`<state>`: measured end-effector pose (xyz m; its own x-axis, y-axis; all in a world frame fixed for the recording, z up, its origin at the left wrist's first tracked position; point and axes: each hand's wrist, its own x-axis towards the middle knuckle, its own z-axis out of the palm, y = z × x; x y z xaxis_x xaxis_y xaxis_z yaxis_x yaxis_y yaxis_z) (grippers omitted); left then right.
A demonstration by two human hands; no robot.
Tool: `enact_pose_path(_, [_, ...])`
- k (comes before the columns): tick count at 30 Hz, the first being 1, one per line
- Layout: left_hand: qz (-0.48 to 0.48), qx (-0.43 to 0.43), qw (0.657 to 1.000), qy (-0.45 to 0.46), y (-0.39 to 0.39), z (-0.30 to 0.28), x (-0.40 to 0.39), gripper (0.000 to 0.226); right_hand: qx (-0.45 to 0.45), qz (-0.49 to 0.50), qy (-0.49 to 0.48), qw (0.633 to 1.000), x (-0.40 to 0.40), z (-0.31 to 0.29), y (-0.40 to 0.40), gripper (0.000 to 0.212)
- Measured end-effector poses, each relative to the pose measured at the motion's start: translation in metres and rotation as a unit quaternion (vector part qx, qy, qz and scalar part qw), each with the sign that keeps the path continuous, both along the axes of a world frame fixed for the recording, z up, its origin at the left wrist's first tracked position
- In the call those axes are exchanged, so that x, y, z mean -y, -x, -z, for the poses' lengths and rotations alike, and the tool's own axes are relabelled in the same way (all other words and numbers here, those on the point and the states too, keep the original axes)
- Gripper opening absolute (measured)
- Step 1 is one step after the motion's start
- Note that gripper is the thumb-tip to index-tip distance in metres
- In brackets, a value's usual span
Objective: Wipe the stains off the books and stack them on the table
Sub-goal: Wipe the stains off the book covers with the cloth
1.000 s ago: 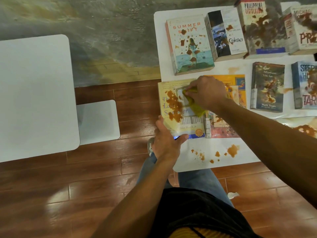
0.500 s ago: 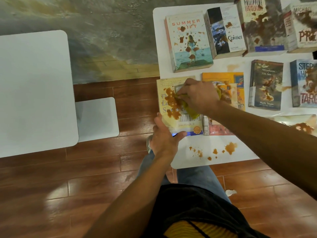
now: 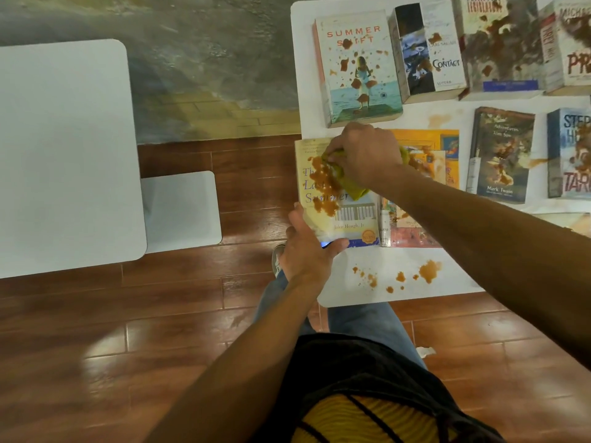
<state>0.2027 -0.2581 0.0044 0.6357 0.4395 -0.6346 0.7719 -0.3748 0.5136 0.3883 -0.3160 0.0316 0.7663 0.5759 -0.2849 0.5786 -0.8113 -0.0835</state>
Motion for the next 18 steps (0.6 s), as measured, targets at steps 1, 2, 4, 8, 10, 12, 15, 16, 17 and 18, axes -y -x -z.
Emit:
enact_pose_path(1, [-0.001,0.001,1.0,0.002,0.0,-0.001,0.0,0.095,-0.008,-0.012,0.0,1.0,0.0,-0.001,-0.001,0.021])
enact_pose_path(2, [-0.004,0.002,1.0,0.005,0.0,-0.002,0.0,0.094,-0.006,-0.009,0.003,1.0,0.001,-0.002,-0.004,0.021])
enact_pose_path(4, [-0.011,0.005,1.0,0.01,0.0,-0.002,0.0,0.094,0.018,0.03,0.007,0.999,0.0,-0.002,-0.008,0.019])
enact_pose_path(8, [-0.013,0.005,1.0,0.009,0.0,-0.003,-0.001,0.092,0.003,-0.001,0.007,1.0,0.0,-0.002,-0.004,0.018])
enact_pose_path(10, [-0.01,0.002,1.0,0.007,0.001,-0.002,-0.001,0.091,-0.013,-0.002,0.005,1.0,0.008,-0.005,-0.01,0.019])
enact_pose_path(12, [-0.008,0.001,1.0,0.003,0.001,-0.002,-0.001,0.091,-0.002,0.042,-0.002,0.999,0.013,-0.007,-0.016,0.018])
enact_pose_path(15, [-0.006,-0.002,1.0,0.001,0.001,-0.002,-0.001,0.093,-0.029,0.034,-0.014,0.999,0.015,-0.007,-0.014,0.018])
enact_pose_path(16, [-0.004,-0.003,1.0,0.002,0.001,-0.003,-0.001,0.094,-0.056,0.017,-0.019,0.998,0.016,-0.007,-0.012,0.018])
enact_pose_path(17, [-0.001,-0.003,1.0,0.0,0.001,-0.002,-0.001,0.094,-0.077,0.011,-0.021,0.997,0.019,-0.008,-0.012,0.018])
enact_pose_path(18, [0.0,-0.004,1.0,-0.002,0.001,-0.002,-0.001,0.095,-0.086,0.02,-0.021,0.996,0.021,-0.01,-0.013,0.018])
